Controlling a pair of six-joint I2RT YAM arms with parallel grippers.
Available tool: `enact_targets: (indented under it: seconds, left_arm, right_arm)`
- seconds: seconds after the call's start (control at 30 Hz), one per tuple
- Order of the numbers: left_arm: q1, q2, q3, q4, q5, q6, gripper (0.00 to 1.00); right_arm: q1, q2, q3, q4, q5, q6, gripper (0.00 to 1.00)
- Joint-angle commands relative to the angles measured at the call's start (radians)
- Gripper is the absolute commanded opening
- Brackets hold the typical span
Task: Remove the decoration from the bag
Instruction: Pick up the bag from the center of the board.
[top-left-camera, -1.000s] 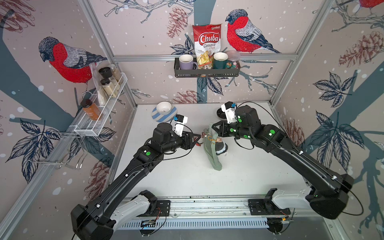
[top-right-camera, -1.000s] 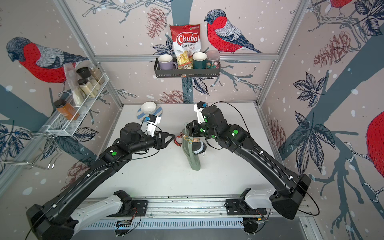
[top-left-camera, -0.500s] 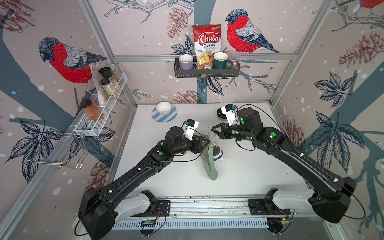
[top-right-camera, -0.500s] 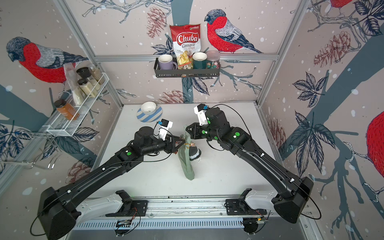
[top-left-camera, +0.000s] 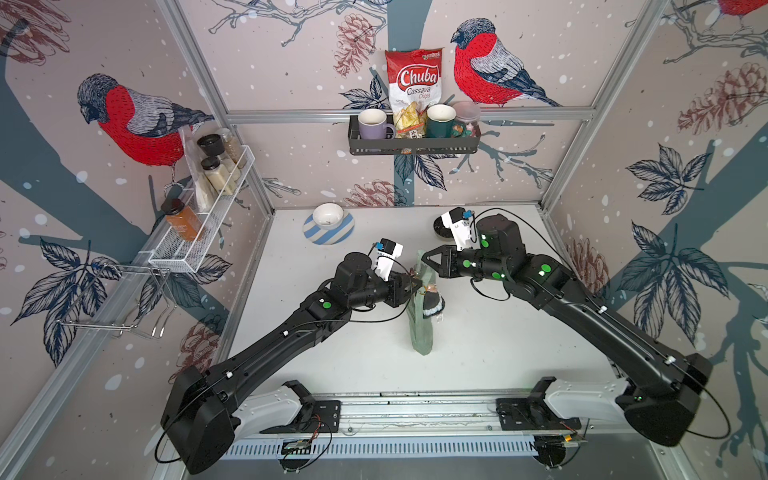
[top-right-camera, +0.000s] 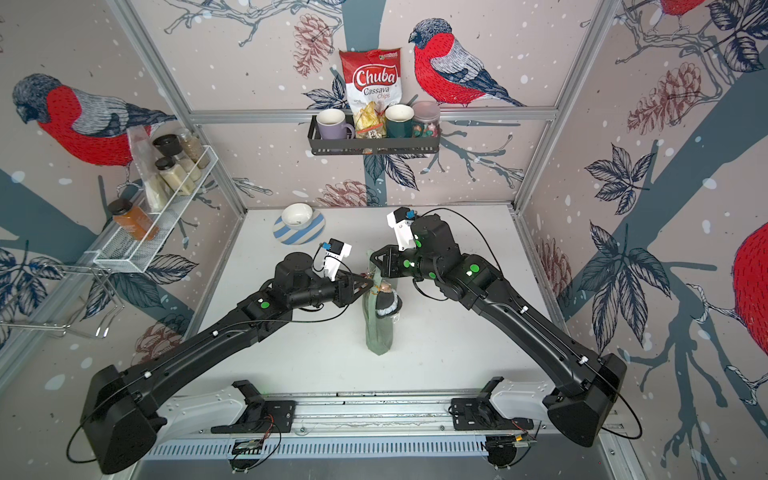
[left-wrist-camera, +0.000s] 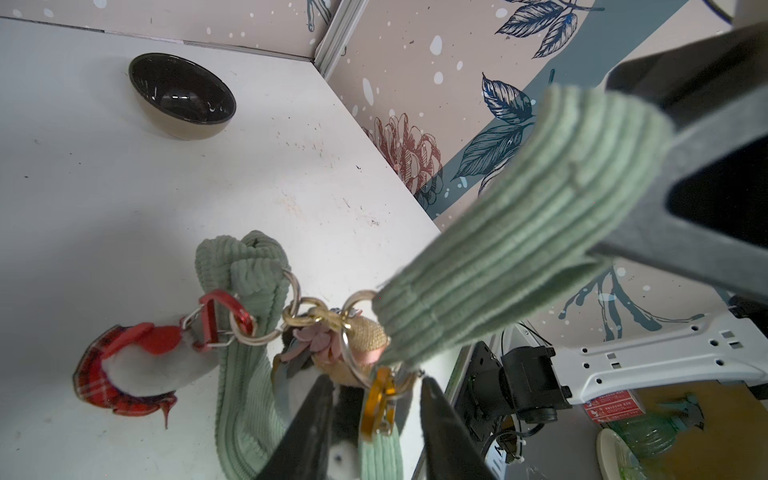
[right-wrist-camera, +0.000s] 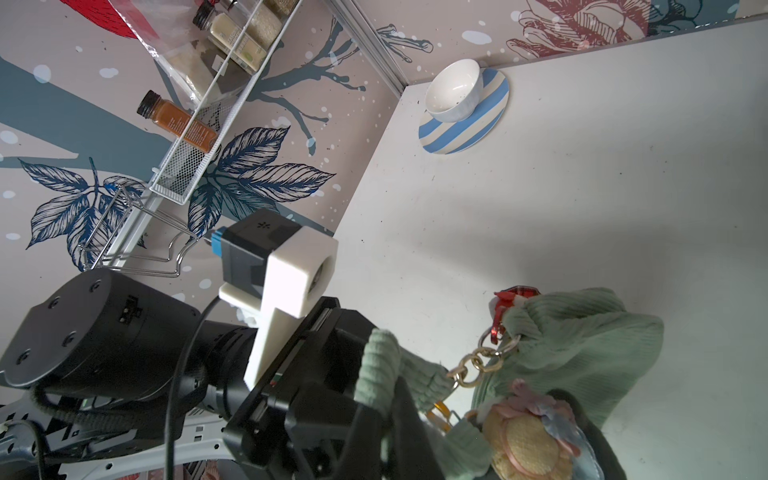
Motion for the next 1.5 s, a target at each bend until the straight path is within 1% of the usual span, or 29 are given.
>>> enact_targets:
  seconds: [0.0, 0.1, 0.13, 0.17, 0.53, 0.63, 0.7, 0.83, 0.87, 0.93, 1.0, 1.03, 1.07, 1.1, 1.2, 1.37, 1.47]
  left_arm:
    - [0.000, -0.027, -0.001, 0.038, 0.018, 0.008, 0.32]
    - [0.000, -0.027, 0.002, 0.051, 0.031, -0.003, 0.24]
    - [-0.001, -0.020, 0.004, 0.059, 0.042, -0.008, 0.20]
    - [0.000, -0.016, 0.006, 0.065, 0.051, -0.014, 0.19]
    - [-0.001, 0.007, 0.018, 0.073, 0.070, -0.024, 0.24]
    - [0.000, 0.003, 0.004, 0.113, 0.079, -0.040, 0.13]
    - [0.000, 0.005, 0.002, 0.123, 0.078, -0.044, 0.00]
    - [0.000, -0.005, 0.002, 0.128, 0.072, -0.049, 0.00]
    - [0.000, -0.010, 0.002, 0.128, 0.069, -0.051, 0.00]
    - [0.000, -0.021, 0.002, 0.125, 0.064, -0.057, 0.00]
    - [0.000, -0.035, 0.001, 0.124, 0.053, -0.066, 0.00]
    - [0.000, -0.042, -0.001, 0.131, 0.052, -0.075, 0.00]
    - [0.000, -0.049, -0.003, 0.139, 0.052, -0.089, 0.00]
    - [0.000, -0.056, -0.004, 0.147, 0.045, -0.105, 0.00]
    - [0.000, -0.071, -0.005, 0.169, 0.011, -0.182, 0.00]
    - [-0.001, -0.090, -0.016, 0.159, -0.080, -0.353, 0.00]
    - [0.001, -0.097, -0.036, 0.164, -0.109, -0.448, 0.00]
  right_arm:
    - [0.000, -0.006, 0.005, 0.032, -0.013, 0.005, 0.08]
    - [0.000, -0.007, 0.005, 0.031, -0.015, 0.004, 0.08]
    - [0.000, -0.030, 0.005, 0.031, -0.016, 0.003, 0.08]
    - [0.001, -0.037, 0.004, 0.031, -0.017, 0.002, 0.08]
    - [-0.001, -0.063, -0.001, 0.037, -0.027, 0.005, 0.08]
    - [-0.001, -0.063, -0.003, 0.042, -0.033, 0.013, 0.08]
    - [-0.001, -0.067, -0.008, 0.052, -0.042, 0.020, 0.08]
    - [-0.005, -0.073, -0.021, 0.058, -0.038, 0.024, 0.10]
    - [-0.007, -0.077, -0.023, 0.055, -0.035, 0.023, 0.12]
    - [-0.012, -0.084, -0.033, 0.052, -0.023, 0.015, 0.24]
    - [-0.018, -0.098, -0.049, 0.049, 0.003, 0.006, 0.29]
    - [-0.022, -0.109, -0.062, 0.054, 0.013, 0.002, 0.34]
    - [-0.028, -0.121, -0.077, 0.060, 0.025, -0.002, 0.42]
    - [-0.031, -0.132, -0.090, 0.062, 0.043, -0.009, 0.46]
    - [-0.036, -0.164, -0.119, 0.052, 0.094, -0.031, 0.48]
    - [-0.027, -0.211, -0.157, 0.061, 0.093, -0.096, 0.48]
    - [-0.021, -0.228, -0.164, 0.036, 0.128, -0.141, 0.47]
